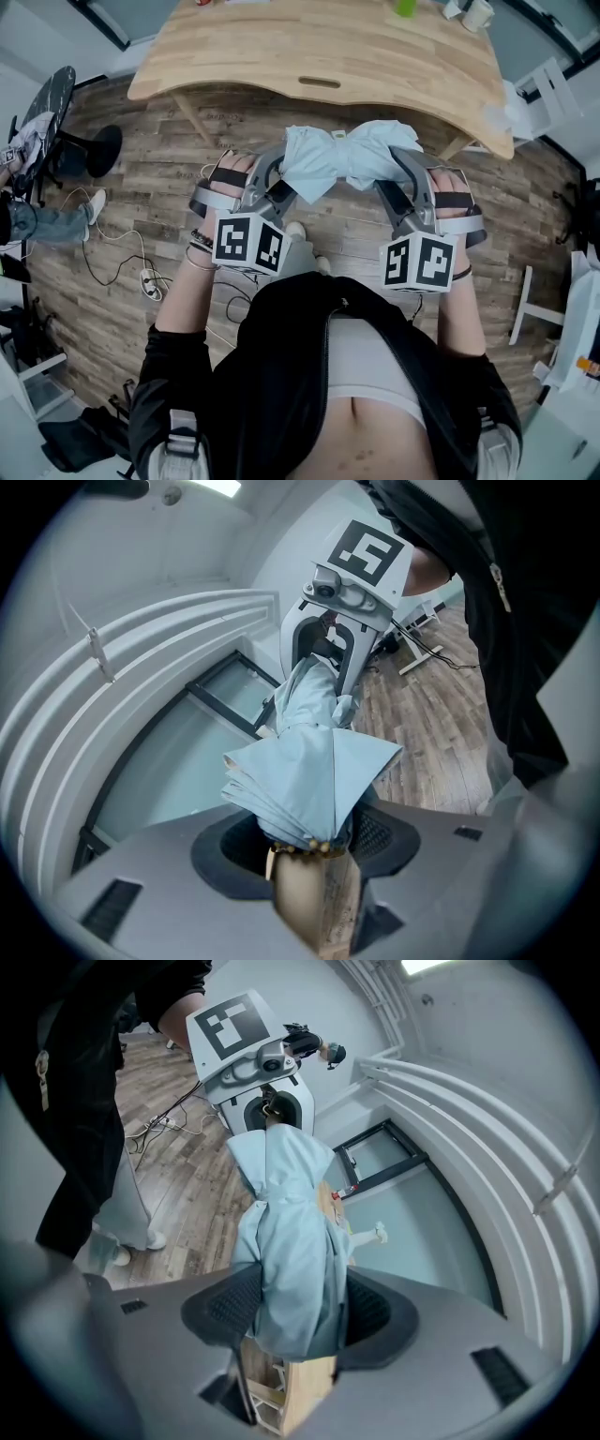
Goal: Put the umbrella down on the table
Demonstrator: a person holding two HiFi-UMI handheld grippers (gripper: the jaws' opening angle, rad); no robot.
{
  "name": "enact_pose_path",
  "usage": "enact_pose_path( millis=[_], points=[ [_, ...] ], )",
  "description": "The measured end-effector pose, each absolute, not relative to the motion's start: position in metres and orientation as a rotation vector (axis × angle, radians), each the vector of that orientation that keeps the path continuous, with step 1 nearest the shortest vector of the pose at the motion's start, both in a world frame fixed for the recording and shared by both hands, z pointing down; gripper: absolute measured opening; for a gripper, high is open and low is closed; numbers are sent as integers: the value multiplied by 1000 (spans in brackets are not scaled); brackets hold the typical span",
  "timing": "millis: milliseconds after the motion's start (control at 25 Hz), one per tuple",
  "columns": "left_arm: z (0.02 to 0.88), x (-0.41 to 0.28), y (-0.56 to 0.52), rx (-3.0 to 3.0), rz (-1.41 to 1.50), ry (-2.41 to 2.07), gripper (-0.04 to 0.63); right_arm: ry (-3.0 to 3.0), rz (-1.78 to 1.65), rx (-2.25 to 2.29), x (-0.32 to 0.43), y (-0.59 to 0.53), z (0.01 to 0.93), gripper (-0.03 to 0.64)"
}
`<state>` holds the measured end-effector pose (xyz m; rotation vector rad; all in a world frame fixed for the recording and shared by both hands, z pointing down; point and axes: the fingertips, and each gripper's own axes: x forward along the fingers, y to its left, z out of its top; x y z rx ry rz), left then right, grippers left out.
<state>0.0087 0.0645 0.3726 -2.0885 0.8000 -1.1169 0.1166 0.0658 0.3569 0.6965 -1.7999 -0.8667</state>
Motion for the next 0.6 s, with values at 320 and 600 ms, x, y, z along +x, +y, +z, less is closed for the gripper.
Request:
enact_pose_path(
  millis=[320, 600],
  points=[
    [373, 9, 43, -2077, -1116, 802, 215, -1804, -873, 702, 117, 44, 358, 262],
    [374, 4, -5, -2075, -1106, 787, 215, -1798, -865, 718, 112, -2, 359, 262]
  ],
)
